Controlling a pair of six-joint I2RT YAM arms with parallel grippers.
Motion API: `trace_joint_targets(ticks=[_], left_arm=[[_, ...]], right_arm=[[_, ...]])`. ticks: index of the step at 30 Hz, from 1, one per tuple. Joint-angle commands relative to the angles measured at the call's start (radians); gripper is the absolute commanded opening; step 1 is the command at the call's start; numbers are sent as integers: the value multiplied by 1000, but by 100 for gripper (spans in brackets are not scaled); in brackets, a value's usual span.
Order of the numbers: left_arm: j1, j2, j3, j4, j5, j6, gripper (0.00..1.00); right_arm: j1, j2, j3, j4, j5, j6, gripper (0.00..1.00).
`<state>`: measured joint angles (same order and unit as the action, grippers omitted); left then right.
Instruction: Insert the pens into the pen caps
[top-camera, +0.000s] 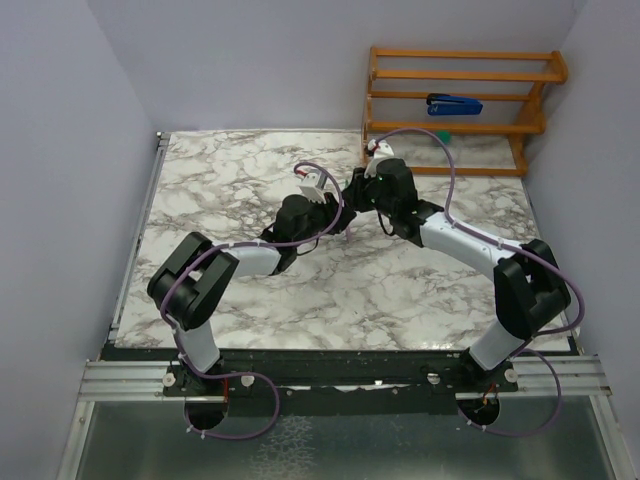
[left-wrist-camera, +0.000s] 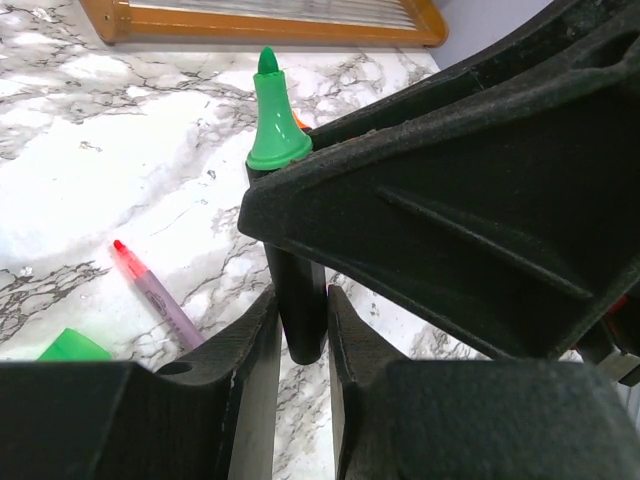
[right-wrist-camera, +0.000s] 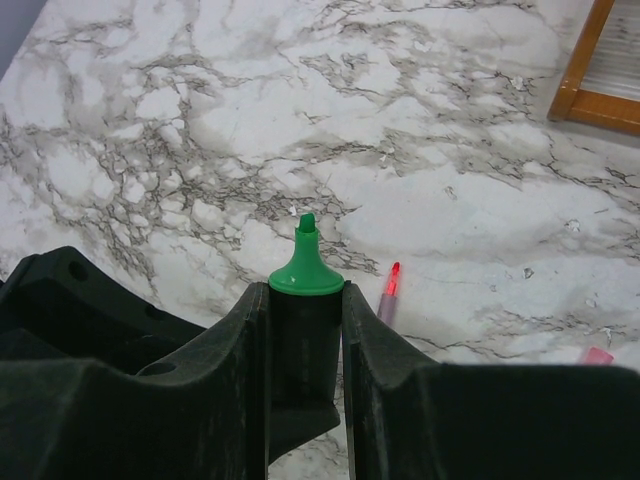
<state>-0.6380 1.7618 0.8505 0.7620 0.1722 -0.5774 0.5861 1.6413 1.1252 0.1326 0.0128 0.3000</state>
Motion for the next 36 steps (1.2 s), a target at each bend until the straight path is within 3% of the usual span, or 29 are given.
trace_joint_targets(ticks=[1, 9, 14, 21, 31, 36], left_arm=[[-2, -16, -8, 49, 33, 41, 0], [23, -60, -79, 46, 50, 67, 0], [23, -75, -108, 42, 87, 94, 0], [23, -103, -149, 10, 79, 125, 0], [23, -145, -205, -51, 21, 146, 0], [22, -236, -298, -59, 2, 134, 0]], right_arm=[[14, -27, -20, 10, -4, 19, 0], [16, -43, -45, 50, -67, 15, 5], [15, -68, -70, 91, -122, -11, 36], [15, -89, -76, 107, -123, -31, 54], [10, -147, -65, 83, 56, -58, 58], [-30, -169, -71, 60, 127, 30, 59]])
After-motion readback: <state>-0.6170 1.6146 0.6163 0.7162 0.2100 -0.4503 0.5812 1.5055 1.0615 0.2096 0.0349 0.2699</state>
